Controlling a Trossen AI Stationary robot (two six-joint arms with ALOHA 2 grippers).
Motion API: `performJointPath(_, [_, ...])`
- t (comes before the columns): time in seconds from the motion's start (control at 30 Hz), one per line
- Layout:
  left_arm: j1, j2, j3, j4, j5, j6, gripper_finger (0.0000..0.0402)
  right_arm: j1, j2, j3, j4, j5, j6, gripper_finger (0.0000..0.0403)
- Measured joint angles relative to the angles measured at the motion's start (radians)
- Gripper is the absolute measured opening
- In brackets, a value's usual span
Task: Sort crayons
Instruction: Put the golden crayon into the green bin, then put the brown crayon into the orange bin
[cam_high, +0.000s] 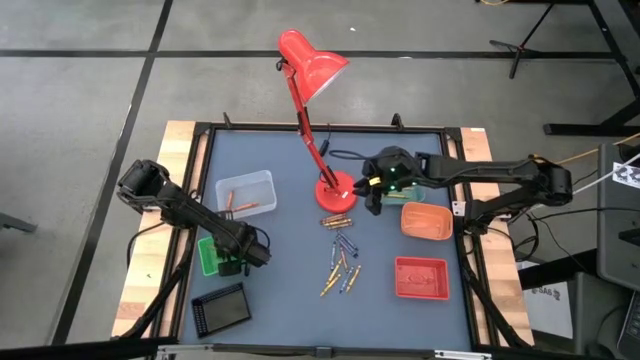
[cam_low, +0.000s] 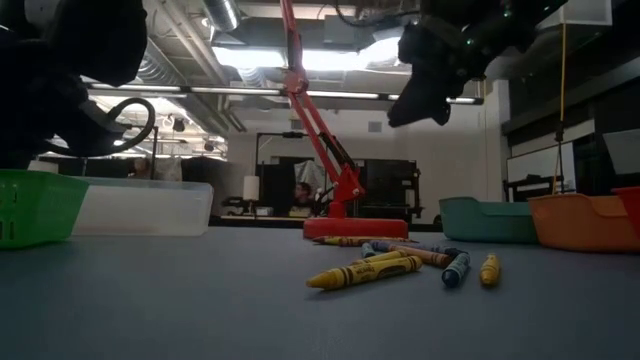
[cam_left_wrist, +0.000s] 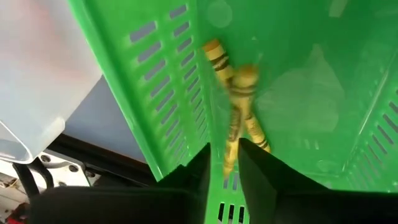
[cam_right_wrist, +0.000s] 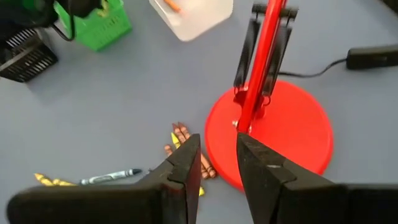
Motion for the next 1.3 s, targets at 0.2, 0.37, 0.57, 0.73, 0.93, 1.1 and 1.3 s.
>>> performJointPath(0.2, [0.0, 0.0, 0.001, -0.017, 0.004, 0.0, 0.0114, 0.0, 0.063, 0.0, 0.021, -0.037, -0.001, 0.0101])
performJointPath(0.37, [-0.001, -0.055, 0.025, -0.037, -0.001, -0.001, 0.0126, 0.031, 0.114, 0.0, 0.096, -0.094, -0.019, 0.0101])
performJointPath(0.57, [-0.001, -0.192, 0.062, -0.036, -0.001, -0.042, 0.0127, 0.121, 0.174, 0.0, 0.121, -0.068, -0.117, 0.0101])
performJointPath(0.73, [0.0, -0.297, 0.068, -0.018, -0.001, -0.128, 0.0127, 0.184, 0.239, 0.0, 0.119, 0.03, -0.175, 0.0101])
performJointPath(0.93, [0.0, -0.362, 0.068, 0.016, -0.001, -0.216, 0.0128, 0.212, 0.323, 0.0, 0.117, 0.109, -0.189, 0.0101])
performJointPath(1.1, [0.0, -0.368, 0.068, 0.054, 0.002, -0.232, 0.0128, 0.208, 0.375, 0.0, 0.117, 0.116, -0.189, 0.0101])
performJointPath(1.3, [0.0, -0.368, 0.068, 0.079, 0.004, -0.232, 0.0128, 0.209, 0.424, 0.0, 0.116, 0.105, -0.215, 0.0101])
